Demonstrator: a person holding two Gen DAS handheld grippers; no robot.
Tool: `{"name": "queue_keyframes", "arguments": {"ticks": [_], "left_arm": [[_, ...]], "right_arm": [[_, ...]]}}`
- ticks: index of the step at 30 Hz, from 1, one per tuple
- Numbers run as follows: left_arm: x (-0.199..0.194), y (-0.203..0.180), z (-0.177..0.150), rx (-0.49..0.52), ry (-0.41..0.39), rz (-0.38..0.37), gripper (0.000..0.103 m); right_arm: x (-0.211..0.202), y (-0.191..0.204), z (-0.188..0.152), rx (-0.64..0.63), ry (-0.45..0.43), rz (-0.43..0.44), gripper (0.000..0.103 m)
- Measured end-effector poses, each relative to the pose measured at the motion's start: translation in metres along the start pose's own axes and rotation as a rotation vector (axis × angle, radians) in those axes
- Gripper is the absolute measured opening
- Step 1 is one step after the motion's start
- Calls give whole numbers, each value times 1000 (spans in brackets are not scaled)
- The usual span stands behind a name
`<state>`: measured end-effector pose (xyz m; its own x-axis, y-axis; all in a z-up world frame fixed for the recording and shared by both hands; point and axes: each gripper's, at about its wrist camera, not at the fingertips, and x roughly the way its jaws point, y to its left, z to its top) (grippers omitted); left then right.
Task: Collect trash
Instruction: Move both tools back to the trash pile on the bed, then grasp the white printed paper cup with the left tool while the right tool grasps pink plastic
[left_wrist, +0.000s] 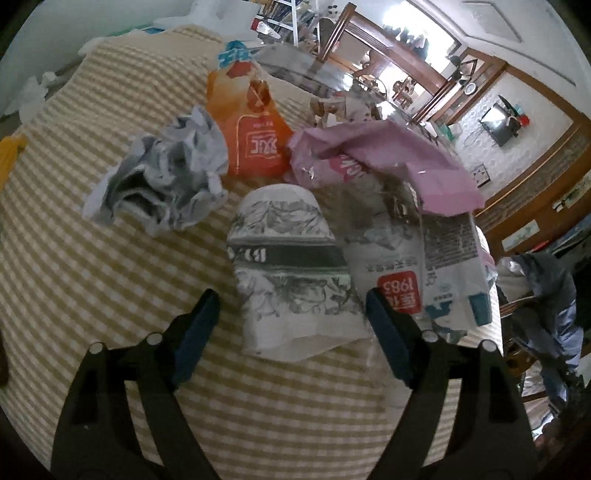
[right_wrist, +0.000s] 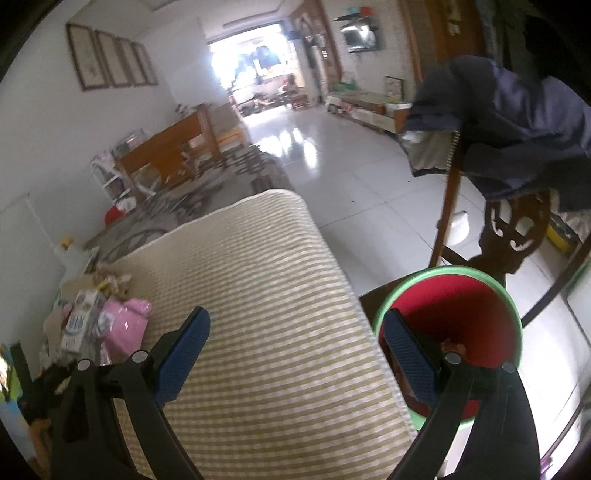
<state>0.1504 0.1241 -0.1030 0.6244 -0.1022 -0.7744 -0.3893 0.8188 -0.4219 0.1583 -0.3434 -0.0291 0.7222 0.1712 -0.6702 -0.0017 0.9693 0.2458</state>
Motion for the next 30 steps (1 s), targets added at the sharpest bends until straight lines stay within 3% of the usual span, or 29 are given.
{"name": "queue_keyframes", "arguments": {"ticks": [1,7,13,18,24,30], "left_arm": [[1,0,1,2,8,-21,56],[-15,1,-9,19,4,-47,51],[-38,7,-43,44,14,-59,51],[-44,10,-60,43,40,-79,51],[-47,11,-65,42,45,-96,51],[-47,21,-72,27,61,-121,52]], "right_arm": [[1,4,-1,-15,3,6,91],[6,24,-6,-90,18,35,91],[18,51,-10,-145,42,65,91],[35,99,-17,-216,96,174,91],[87,152,-11,-84,222,321,92],[135,195,-6,-21,329,316,93]]}}
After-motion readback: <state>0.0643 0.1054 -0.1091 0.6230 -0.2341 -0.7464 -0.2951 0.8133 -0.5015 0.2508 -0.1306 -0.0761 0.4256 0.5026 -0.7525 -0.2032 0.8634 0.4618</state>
